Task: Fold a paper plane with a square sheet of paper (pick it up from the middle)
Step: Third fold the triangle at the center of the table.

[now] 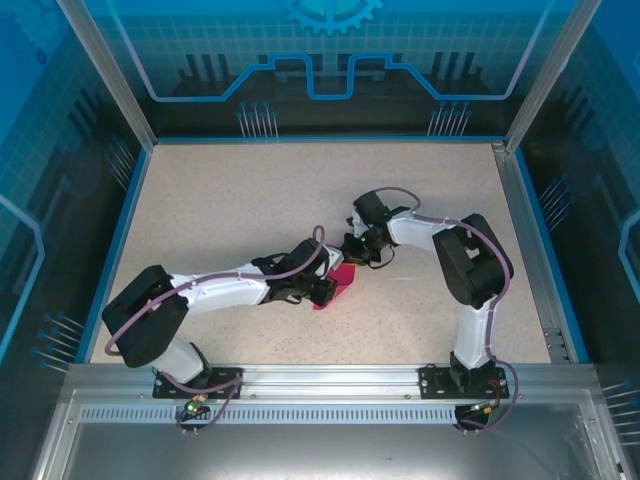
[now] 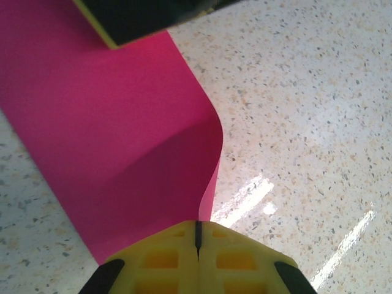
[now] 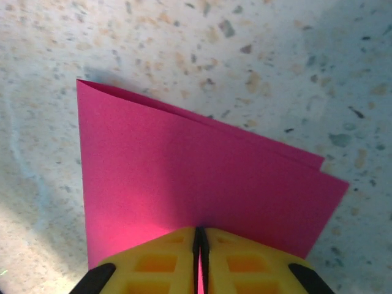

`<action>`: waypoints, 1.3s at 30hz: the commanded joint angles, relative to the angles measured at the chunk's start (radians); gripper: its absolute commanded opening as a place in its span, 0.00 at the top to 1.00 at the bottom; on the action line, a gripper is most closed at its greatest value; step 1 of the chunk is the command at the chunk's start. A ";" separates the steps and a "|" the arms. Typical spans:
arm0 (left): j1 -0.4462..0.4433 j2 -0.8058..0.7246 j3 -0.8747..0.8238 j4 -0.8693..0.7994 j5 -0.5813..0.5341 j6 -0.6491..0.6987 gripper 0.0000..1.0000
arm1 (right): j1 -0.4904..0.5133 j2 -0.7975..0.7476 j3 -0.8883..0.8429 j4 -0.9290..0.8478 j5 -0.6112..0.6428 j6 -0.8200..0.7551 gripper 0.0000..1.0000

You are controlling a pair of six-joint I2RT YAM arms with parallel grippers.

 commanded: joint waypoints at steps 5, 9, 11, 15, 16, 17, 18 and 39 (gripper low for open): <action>0.082 0.000 -0.003 -0.004 0.079 -0.029 1.00 | 0.022 0.046 0.017 -0.061 0.037 -0.046 0.86; 0.114 0.046 0.023 -0.026 0.086 -0.028 1.00 | 0.025 0.048 0.020 -0.062 0.036 -0.043 0.86; 0.118 0.068 0.035 -0.032 0.093 -0.021 1.00 | 0.025 0.048 0.022 -0.065 0.037 -0.042 0.86; 0.124 0.099 0.050 -0.033 0.090 -0.008 1.00 | 0.026 0.044 0.025 -0.071 0.030 -0.042 0.85; 0.128 0.104 0.055 -0.035 0.090 -0.007 1.00 | 0.027 0.042 0.023 -0.071 0.030 -0.043 0.85; 0.133 0.107 0.059 -0.037 0.091 -0.007 1.00 | 0.026 0.042 0.026 -0.073 0.030 -0.042 0.85; 0.136 0.107 0.061 -0.034 0.094 -0.008 1.00 | 0.027 0.042 0.026 -0.075 0.030 -0.041 0.85; 0.167 0.147 0.071 -0.047 0.070 0.008 1.00 | 0.030 0.034 0.026 -0.099 0.045 -0.034 0.83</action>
